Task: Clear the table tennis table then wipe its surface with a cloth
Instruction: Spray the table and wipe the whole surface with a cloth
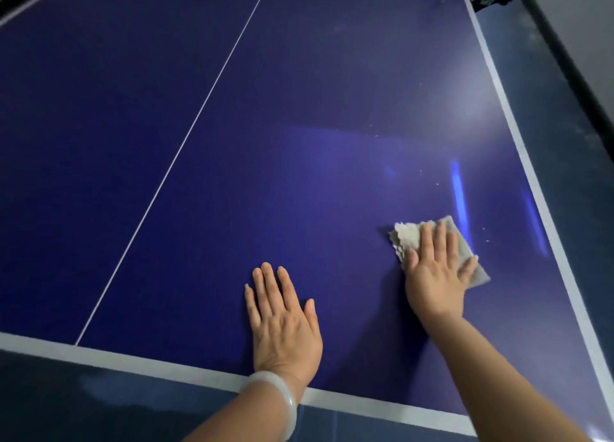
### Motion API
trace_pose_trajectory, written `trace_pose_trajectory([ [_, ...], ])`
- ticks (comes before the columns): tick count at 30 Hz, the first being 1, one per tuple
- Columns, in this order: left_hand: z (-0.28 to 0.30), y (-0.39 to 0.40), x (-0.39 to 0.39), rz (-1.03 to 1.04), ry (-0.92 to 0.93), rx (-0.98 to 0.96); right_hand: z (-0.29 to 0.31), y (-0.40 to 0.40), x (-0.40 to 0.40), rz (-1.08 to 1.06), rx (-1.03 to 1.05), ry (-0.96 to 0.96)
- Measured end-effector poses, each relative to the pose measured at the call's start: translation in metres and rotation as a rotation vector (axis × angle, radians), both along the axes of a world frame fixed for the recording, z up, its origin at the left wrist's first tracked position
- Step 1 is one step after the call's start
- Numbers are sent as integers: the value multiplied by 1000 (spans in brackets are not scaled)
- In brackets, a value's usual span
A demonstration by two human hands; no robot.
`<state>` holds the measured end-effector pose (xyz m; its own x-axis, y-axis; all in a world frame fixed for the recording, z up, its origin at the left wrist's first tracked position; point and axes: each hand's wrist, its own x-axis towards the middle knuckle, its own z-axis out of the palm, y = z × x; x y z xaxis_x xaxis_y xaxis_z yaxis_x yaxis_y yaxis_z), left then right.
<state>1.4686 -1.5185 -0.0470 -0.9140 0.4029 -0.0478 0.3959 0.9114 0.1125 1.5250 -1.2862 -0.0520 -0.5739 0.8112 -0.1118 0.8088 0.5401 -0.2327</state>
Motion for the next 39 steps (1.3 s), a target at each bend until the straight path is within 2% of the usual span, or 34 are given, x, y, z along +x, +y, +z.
trace_pose_trajectory([
  [2, 0, -1, 0, -1, -9, -2, 0, -42, 8, 51, 82, 34],
  [6, 0, 0, 0, 3, -30, 14, -1, -105, -12, 336, 97, 24],
  [10, -2, -2, 0, -14, -20, 46, 1, -81, -56, 580, 78, -8],
  [12, -2, -4, -1, -19, -27, 64, 3, -50, -64, 533, 53, -26],
  [15, -3, -9, -8, -37, -41, 151, 3, -13, -56, 231, 29, -75],
  [19, -5, -26, -37, -126, -37, 344, 0, -35, -38, -41, 27, -22],
  [21, -2, -28, -71, -141, -27, 326, -1, -68, -43, -28, 90, 27],
  [24, -3, -23, -126, -91, 30, 197, -3, -102, -65, 241, 103, 12],
  [26, -4, -18, -156, -77, 21, 119, -1, -92, -82, 452, 100, 3],
  [28, -5, -13, -175, -90, 32, 59, 0, -57, -91, 577, 99, -13],
  [29, -6, -12, -180, -94, 42, 36, 0, -35, -91, 551, 91, -21],
  [30, -6, -10, -182, -100, 50, 18, -1, -14, -88, 439, 72, -31],
  [32, -6, -9, -181, -109, 58, 1, 3, 15, -76, 75, 24, -53],
  [34, -6, -8, -179, -103, 65, 7, 8, 11, -67, -201, -13, -33],
  [35, -6, -9, -179, -101, 69, 8, 7, -3, -68, -251, -4, -28],
  [37, -6, -9, -179, -103, 59, 8, 4, -44, -80, -168, 83, 9],
  [39, -5, -8, -180, -108, 45, 20, 0, -83, -101, 92, 139, 34],
])
